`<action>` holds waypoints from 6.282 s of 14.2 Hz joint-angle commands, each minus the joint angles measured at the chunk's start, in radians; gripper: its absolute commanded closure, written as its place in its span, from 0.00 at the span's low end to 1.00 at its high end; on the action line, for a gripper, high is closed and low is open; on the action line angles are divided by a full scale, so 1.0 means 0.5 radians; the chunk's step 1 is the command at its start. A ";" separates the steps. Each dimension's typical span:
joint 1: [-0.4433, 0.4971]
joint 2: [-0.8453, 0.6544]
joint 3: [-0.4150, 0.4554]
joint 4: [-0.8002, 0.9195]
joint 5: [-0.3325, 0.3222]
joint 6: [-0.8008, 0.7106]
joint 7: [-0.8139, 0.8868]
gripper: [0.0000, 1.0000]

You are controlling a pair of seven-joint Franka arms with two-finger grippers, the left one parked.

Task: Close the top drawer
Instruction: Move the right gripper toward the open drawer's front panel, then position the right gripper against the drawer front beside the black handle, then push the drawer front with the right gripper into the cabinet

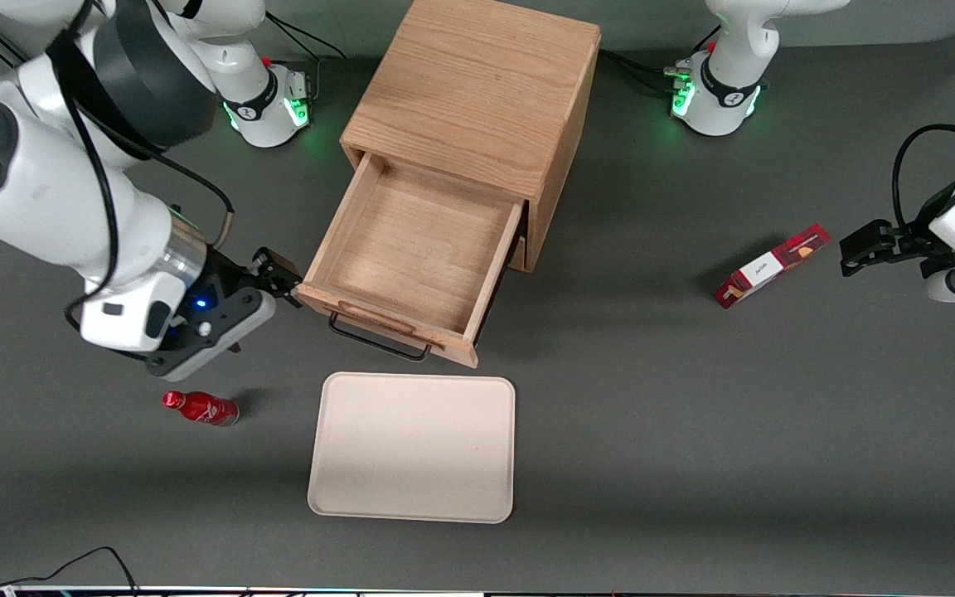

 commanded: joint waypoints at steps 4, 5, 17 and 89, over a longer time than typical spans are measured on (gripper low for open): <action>0.029 0.264 0.019 0.172 -0.059 -0.017 -0.665 0.00; 0.029 0.325 0.019 0.230 -0.059 -0.023 -0.775 0.00; 0.038 0.485 0.016 0.271 0.174 0.019 -0.770 0.00; 0.026 0.017 0.268 -1.011 0.643 0.437 -0.362 0.00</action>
